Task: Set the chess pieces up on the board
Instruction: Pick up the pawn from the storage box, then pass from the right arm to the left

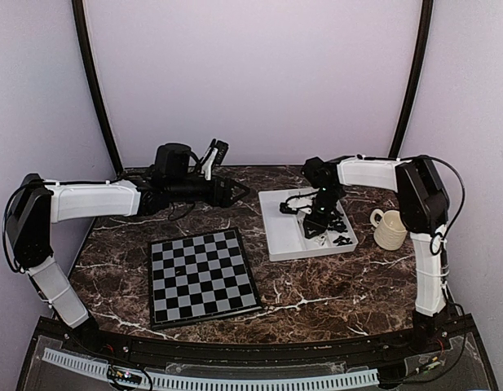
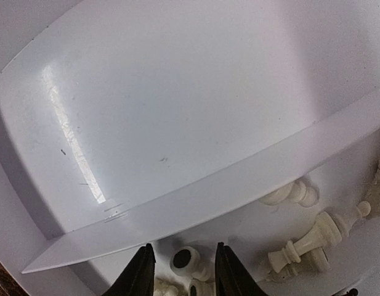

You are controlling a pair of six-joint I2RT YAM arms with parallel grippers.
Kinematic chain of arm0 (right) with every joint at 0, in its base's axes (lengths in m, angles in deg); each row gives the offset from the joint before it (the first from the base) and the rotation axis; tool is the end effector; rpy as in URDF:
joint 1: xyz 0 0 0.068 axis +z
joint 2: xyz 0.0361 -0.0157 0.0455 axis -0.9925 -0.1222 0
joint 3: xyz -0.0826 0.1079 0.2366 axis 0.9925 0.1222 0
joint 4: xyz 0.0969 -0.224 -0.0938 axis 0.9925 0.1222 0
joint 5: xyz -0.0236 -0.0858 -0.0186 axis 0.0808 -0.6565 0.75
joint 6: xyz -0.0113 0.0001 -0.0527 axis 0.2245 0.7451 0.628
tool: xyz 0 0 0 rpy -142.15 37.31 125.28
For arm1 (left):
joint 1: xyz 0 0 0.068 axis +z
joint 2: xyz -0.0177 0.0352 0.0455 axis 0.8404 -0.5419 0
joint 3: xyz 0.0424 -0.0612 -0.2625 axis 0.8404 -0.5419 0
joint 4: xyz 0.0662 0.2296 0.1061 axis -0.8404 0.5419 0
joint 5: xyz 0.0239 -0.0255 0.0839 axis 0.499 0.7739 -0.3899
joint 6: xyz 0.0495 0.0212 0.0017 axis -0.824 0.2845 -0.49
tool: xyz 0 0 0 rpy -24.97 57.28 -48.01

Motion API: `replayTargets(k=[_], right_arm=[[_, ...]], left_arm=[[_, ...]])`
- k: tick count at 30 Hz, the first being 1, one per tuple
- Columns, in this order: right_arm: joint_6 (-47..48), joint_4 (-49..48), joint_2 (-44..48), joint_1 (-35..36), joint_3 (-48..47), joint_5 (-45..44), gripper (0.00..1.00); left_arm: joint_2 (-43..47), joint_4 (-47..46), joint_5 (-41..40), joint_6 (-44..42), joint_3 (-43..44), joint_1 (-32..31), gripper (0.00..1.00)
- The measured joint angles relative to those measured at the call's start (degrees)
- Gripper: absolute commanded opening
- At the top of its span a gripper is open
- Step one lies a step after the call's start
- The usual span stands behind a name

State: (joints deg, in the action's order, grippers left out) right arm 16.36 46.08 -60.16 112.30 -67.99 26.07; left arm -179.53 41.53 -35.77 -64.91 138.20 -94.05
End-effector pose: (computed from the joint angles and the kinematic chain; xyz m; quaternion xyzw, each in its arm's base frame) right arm 0.3737 0.2153 0.1644 -0.5682 0.8152 0.0591 0.0957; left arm 0.3049 -0.2453 0.2757 0.2704 0.7437 -0.3909 0.4701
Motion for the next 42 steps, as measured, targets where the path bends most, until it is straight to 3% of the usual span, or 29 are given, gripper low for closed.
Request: replayTargets(k=[5, 11, 19, 24, 28, 33, 39, 42], right_arm=[[-0.79, 0.02, -0.72, 0.00, 0.00, -1.01, 0.34], [-1.51, -0.26, -0.72, 0.00, 0.00, -1.86, 0.18], [-4.33, 0.74, -0.85, -0.55, -1.60, 0.70, 0.10], [-10.93, 1.07, 0.07, -3.78, -4.46, 11.13, 0.10], [-21.22, -4.87, 4.96, -9.11, -2.08, 26.69, 0.09], [-43.58, -25.35, 14.69, -12.35, 8.33, 44.59, 0.06], [-93.20, -80.87, 16.68, -10.60, 26.60, 54.16, 0.06], [-107.97, -95.19, 15.26, -9.70, 29.51, 54.16, 0.06]], left_arm=[[-0.02, -0.02, 0.07, 0.00, 0.00, 0.00, 0.74], [-0.26, -0.02, 0.37, 0.00, 0.00, 0.00, 0.75], [-0.37, -0.09, 0.90, 0.02, 0.00, 0.00, 0.73], [-0.94, -1.29, 0.81, 0.04, -0.11, -0.17, 0.70], [-0.98, -6.69, -3.26, -1.40, -2.32, -3.15, 0.69], [-1.22, -18.99, -13.27, -6.99, -7.30, -11.10, 0.67], [-5.31, -31.21, -25.46, -15.21, -5.22, -16.48, 0.64], [-8.74, -34.93, -32.30, -19.04, -1.99, -17.51, 0.62]])
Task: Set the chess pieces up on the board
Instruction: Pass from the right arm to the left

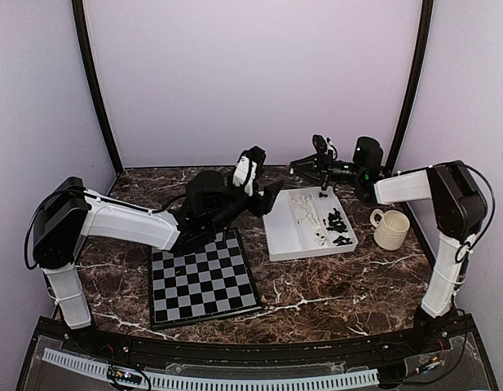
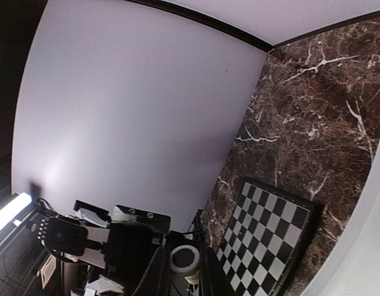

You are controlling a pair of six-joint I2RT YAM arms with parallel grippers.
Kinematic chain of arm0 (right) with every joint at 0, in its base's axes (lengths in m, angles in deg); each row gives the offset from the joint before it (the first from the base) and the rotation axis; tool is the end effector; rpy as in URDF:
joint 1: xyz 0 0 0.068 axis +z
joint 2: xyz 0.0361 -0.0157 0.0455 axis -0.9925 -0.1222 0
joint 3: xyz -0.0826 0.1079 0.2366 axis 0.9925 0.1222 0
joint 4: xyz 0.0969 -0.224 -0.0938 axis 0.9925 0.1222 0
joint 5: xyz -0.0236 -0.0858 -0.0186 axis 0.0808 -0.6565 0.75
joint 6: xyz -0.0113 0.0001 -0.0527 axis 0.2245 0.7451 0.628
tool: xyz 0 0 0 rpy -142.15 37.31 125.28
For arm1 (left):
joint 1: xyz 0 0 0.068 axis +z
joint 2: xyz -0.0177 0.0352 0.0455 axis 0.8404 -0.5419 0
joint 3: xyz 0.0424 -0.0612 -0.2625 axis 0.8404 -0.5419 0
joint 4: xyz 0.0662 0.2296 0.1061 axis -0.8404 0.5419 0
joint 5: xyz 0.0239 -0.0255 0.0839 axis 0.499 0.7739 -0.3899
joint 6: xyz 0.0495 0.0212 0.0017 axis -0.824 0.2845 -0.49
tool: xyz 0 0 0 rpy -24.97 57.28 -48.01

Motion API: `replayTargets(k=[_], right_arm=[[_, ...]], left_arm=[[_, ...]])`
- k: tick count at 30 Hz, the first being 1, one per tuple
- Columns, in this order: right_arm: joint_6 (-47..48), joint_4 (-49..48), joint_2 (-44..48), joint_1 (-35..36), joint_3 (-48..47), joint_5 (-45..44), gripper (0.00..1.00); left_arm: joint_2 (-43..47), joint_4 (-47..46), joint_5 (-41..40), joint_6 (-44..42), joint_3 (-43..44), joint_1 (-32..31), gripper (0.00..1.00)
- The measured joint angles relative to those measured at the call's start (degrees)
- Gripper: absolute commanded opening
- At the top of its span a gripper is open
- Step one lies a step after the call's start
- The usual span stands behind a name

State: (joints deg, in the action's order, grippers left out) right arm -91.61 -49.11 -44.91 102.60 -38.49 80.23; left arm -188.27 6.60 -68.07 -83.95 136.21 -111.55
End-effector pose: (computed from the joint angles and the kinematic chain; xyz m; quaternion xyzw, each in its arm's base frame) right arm 0.3823 0.1696 0.2464 -0.0885 0.6978 0.6844 0.1919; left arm 0.2488 -0.3361 0.2699 0.2655 0.5980 -0.2598 0.7102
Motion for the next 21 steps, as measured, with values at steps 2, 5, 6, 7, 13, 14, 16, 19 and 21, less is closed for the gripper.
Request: replayTargets(k=[2, 5, 6, 7, 13, 14, 16, 19, 21], right_arm=[[-6.84, -7.37, -0.02, 0.50, 0.70, -0.22, 0.06], [-13.38, -15.54, 0.26, 1.86, 0.90, -0.70, 0.06], [-15.32, -17.79, 0.48, 2.58, 1.14, -1.03, 0.06], [-16.37, -19.04, 0.59, 3.06, 1.27, -1.20, 0.05], [-20.26, -23.61, 1.27, 5.40, 2.08, -1.95, 0.05], [-20.50, -23.82, 1.27, 5.53, 2.10, -1.97, 0.05], [-20.65, -24.04, 1.31, 5.57, 2.10, -2.01, 0.06], [-20.76, -24.09, 1.33, 5.64, 2.14, -2.01, 0.06], [-20.74, -24.04, 1.40, 5.68, 2.29, -2.05, 0.06]], left_arm=[[-1.81, -1.68, -2.95, -2.23, 1.55, -0.33, 0.60], [-4.02, -3.37, -6.19, -5.25, 3.63, -0.72, 0.58], [-4.42, -3.82, -7.10, -6.23, 4.00, -0.90, 0.57], [-4.68, -4.39, -7.61, -6.93, 4.22, -1.09, 0.56], [-6.54, -8.44, -9.94, -12.15, 6.21, -3.02, 0.50], [-6.80, -9.03, -10.23, -12.79, 6.38, -3.34, 0.48], [-7.34, -10.05, -10.78, -14.10, 6.84, -3.89, 0.45], [-7.65, -10.95, -11.76, -15.32, 6.88, -4.33, 0.40], [-7.69, -11.65, -12.35, -15.78, 6.91, -4.42, 0.38]])
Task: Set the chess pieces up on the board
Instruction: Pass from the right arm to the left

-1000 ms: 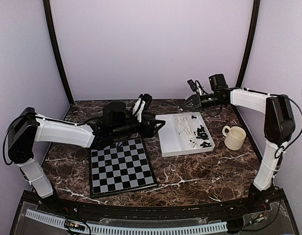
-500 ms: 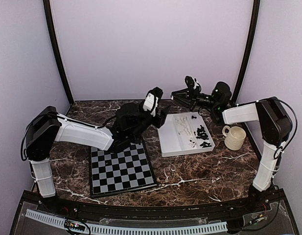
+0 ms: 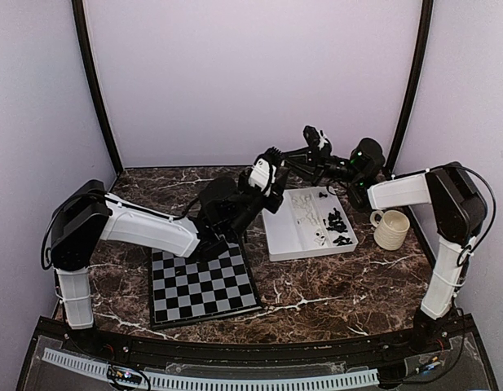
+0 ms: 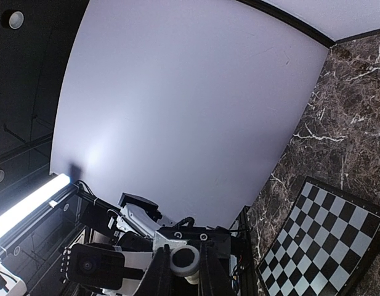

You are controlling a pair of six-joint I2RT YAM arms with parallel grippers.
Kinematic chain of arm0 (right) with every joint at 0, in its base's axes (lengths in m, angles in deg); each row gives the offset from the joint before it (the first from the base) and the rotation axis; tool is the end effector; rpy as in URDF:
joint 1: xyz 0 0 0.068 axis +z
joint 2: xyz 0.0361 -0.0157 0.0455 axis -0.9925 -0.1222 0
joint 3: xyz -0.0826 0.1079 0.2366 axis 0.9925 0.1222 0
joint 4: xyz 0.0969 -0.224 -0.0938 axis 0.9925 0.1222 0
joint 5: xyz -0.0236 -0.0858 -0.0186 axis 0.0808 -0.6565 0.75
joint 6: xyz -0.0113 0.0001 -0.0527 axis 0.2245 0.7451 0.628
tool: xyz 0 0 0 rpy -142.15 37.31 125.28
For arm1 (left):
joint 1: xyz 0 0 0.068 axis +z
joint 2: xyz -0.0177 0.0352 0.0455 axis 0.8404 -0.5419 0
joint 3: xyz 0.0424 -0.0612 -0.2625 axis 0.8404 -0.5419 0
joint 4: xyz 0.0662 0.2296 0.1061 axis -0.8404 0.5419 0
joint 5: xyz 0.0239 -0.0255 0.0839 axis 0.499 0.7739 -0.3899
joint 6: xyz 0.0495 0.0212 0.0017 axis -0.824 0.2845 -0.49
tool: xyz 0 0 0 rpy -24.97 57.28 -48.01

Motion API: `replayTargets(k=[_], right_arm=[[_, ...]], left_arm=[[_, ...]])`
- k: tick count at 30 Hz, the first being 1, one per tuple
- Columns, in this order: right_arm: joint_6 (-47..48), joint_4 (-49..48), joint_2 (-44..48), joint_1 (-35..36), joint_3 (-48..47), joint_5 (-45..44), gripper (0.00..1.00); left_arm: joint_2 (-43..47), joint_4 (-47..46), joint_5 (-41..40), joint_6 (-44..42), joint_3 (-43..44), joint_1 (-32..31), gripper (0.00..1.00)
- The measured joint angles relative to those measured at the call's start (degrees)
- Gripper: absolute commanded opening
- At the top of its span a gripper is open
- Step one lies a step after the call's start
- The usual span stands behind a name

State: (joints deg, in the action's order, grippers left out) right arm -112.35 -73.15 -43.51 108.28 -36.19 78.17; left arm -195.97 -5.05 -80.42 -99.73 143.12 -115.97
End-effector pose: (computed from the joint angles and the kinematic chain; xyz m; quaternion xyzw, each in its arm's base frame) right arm 0.3502 0.1995 0.2809 -0.1088 0.6200 0.7586 0.1682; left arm 0.2414 -0.3719 0.2750 0.2423 0.5376 -0.1509 0.7934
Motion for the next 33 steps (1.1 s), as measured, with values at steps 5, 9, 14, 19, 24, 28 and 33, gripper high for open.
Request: replayTargets(k=[5, 9, 14, 19, 24, 28, 33], right_arm=[[0.22, 0.04, 0.07, 0.04, 0.39, -0.13, 0.07], [0.39, 0.07, 0.26, 0.17, 0.50, -0.35, 0.08], [0.39, 0.07, 0.79, 0.22, 0.55, -0.44, 0.08], [0.66, 0.15, 0.90, 0.52, 0.55, -0.85, 0.09], [0.87, 0.26, 1.25, 0.61, 0.76, -1.31, 0.10], [1.68, 1.09, 1.88, 0.61, 1.09, -1.62, 0.23], [5.79, 4.68, 3.19, 0.07, 1.29, 0.17, 0.54]], left_arm=[[-0.02, -1.70, -1.46, -1.09, 0.00, 0.00, 0.34], [-0.11, -2.01, -1.95, -1.33, 0.07, -0.07, 0.30], [-0.44, -2.03, -2.14, -1.40, 0.87, -0.26, 0.26], [-0.72, -1.99, -2.27, -1.38, 1.27, -0.26, 0.19], [-1.14, -2.01, -3.02, -1.38, 1.84, -0.37, 0.05], [-1.14, -2.08, -3.45, -1.49, 1.86, -0.52, 0.00], [0.92, 1.49, -3.34, -1.77, 0.74, -0.46, 0.00]])
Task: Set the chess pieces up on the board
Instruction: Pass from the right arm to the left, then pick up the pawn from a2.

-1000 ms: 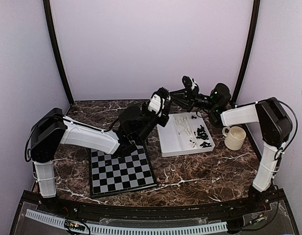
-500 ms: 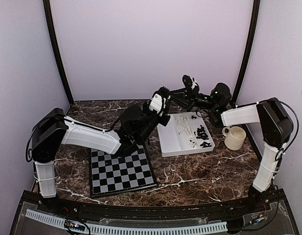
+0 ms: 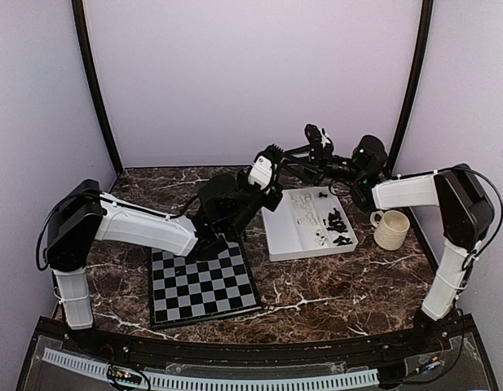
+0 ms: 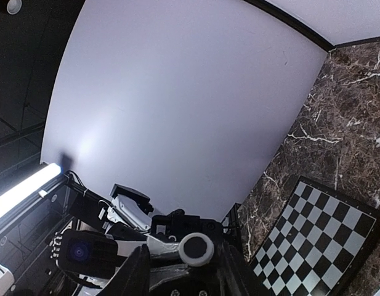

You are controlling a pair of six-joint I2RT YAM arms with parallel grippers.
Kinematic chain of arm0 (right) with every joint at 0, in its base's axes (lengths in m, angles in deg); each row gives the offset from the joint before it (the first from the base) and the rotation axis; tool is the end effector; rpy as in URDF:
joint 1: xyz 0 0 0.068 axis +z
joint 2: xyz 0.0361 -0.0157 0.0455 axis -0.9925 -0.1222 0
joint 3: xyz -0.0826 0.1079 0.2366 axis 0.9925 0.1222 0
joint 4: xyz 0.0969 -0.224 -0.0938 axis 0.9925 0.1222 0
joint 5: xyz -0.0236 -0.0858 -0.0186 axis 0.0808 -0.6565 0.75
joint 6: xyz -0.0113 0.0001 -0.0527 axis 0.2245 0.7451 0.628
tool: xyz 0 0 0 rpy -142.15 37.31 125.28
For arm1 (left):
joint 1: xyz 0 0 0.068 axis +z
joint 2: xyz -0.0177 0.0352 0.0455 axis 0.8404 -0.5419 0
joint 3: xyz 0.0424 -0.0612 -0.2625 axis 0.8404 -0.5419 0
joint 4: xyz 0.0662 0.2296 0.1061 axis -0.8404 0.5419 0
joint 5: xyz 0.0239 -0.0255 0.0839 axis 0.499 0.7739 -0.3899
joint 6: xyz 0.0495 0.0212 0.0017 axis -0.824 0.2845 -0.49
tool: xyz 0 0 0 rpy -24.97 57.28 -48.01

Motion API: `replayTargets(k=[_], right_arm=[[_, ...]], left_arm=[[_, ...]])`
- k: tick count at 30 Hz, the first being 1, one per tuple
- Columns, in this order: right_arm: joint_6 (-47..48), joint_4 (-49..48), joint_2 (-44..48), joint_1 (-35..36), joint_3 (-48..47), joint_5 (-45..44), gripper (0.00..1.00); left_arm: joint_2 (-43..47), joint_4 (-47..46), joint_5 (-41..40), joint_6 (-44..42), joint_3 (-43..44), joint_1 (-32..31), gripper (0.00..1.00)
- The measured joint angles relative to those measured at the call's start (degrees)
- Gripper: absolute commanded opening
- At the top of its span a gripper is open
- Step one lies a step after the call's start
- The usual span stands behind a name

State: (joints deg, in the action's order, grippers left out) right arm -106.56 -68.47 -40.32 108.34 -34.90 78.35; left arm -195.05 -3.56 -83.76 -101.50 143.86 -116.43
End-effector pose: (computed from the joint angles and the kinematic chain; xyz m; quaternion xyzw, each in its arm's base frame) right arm 0.3422 0.1963 0.2880 -0.1272 0.6259 0.7456 0.1900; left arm 0.2393 -0.3715 0.2831 0.2319 0.5446 -0.1251 0.7962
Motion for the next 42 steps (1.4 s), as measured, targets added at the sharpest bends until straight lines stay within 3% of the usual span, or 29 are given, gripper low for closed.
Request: replayTargets(k=[4, 10, 15, 18, 23, 31, 38, 42], right_arm=[[10.51, 10.95, 3.34, -2.82, -0.04, 2.51, 0.58], [39.91, 41.53, 7.10, -11.28, -5.40, 1.60, 0.58], [65.64, 65.70, 8.00, -12.09, -11.63, -6.64, 0.58], [75.87, 74.69, 9.44, -11.85, -11.98, -10.27, 0.58], [83.62, 80.98, 9.97, -11.80, -12.04, -11.19, 0.58], [87.36, 83.38, 9.97, -11.37, -11.74, -10.19, 0.58], [88.78, 84.17, 9.99, -10.75, -11.63, -10.10, 0.58], [89.15, 84.67, 10.01, -10.67, -11.63, -10.12, 0.58]], left_arm=[[6.88, 11.69, 1.62, 2.89, -1.20, 1.18, 0.00], [19.15, 48.02, 12.13, 16.92, 9.03, 8.52, 0.00], [19.74, 78.20, 19.69, 24.92, 20.31, 12.46, 0.00], [18.05, 93.88, 23.43, 29.97, 22.29, 12.37, 0.00], [17.55, 112.56, 29.44, 38.73, 16.81, 12.52, 0.00], [21.77, 127.93, 35.58, 48.57, 3.74, 13.77, 0.00], [31.19, 129.41, 36.54, 53.99, -9.94, 14.12, 0.00], [32.33, 128.54, 36.41, 55.43, -13.51, 14.14, 0.00]])
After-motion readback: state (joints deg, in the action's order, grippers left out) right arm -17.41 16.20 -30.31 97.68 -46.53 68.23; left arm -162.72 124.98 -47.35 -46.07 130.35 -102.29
